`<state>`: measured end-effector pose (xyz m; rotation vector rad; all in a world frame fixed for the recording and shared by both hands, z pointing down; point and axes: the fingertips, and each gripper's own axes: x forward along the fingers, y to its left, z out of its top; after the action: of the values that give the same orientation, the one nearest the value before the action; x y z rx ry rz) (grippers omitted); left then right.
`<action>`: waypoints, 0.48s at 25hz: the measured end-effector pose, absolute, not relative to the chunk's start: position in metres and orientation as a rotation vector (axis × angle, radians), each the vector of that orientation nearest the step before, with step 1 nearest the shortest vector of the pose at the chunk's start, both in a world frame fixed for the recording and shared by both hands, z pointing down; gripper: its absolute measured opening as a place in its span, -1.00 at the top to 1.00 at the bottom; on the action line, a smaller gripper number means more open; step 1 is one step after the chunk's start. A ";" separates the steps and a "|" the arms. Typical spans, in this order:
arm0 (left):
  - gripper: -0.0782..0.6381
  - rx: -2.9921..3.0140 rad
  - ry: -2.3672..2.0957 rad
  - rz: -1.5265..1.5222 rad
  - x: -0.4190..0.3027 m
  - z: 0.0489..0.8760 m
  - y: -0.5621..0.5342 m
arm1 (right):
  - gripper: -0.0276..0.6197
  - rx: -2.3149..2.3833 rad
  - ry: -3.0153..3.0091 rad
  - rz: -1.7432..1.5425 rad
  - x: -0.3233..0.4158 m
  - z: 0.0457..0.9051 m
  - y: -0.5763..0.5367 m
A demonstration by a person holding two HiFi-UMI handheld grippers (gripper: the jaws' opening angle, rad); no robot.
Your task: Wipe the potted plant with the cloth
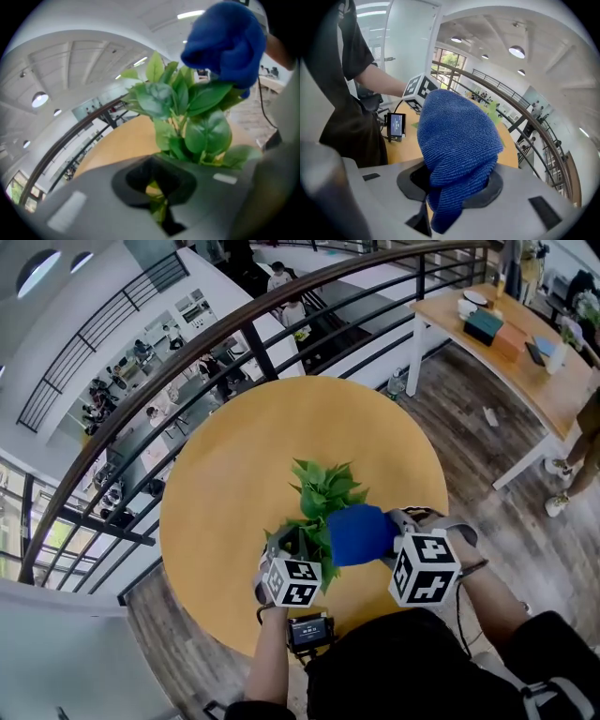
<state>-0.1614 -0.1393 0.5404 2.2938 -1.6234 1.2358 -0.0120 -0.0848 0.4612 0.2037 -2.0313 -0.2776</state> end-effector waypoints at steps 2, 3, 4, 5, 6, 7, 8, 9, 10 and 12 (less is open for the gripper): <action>0.78 2.288 -1.624 1.231 -0.162 0.541 -0.139 | 0.45 0.134 -1.988 -0.253 -0.016 0.485 -0.072; 0.78 2.285 -1.624 1.232 -0.163 0.542 -0.139 | 0.45 0.109 -1.975 -0.233 -0.014 0.495 -0.065; 0.78 2.283 -1.625 1.233 -0.163 0.543 -0.140 | 0.45 0.088 -1.973 -0.205 -0.010 0.503 -0.058; 0.78 2.282 -1.625 1.235 -0.163 0.544 -0.141 | 0.45 0.068 -1.977 -0.172 -0.006 0.509 -0.052; 0.78 2.281 -1.627 1.237 -0.163 0.545 -0.142 | 0.45 0.051 -1.982 -0.137 0.000 0.513 -0.045; 0.78 2.281 -1.629 1.236 -0.164 0.545 -0.143 | 0.45 0.037 -1.983 -0.106 0.006 0.518 -0.040; 0.78 2.280 -1.633 1.233 -0.165 0.545 -0.144 | 0.45 0.031 -1.976 -0.078 0.013 0.523 -0.036; 0.78 2.279 -1.637 1.228 -0.166 0.545 -0.144 | 0.45 0.032 -1.961 -0.052 0.021 0.529 -0.035; 0.78 2.278 -1.639 1.224 -0.167 0.545 -0.145 | 0.45 0.041 -1.938 -0.031 0.031 0.536 -0.035; 0.78 2.281 -1.639 1.218 -0.167 0.544 -0.144 | 0.45 0.085 -1.869 -0.012 0.056 0.549 -0.042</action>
<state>-0.1675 -0.1443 0.5445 2.2805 -1.6393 1.2179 0.0557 -0.0425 0.5487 0.0846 -1.8685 -0.0122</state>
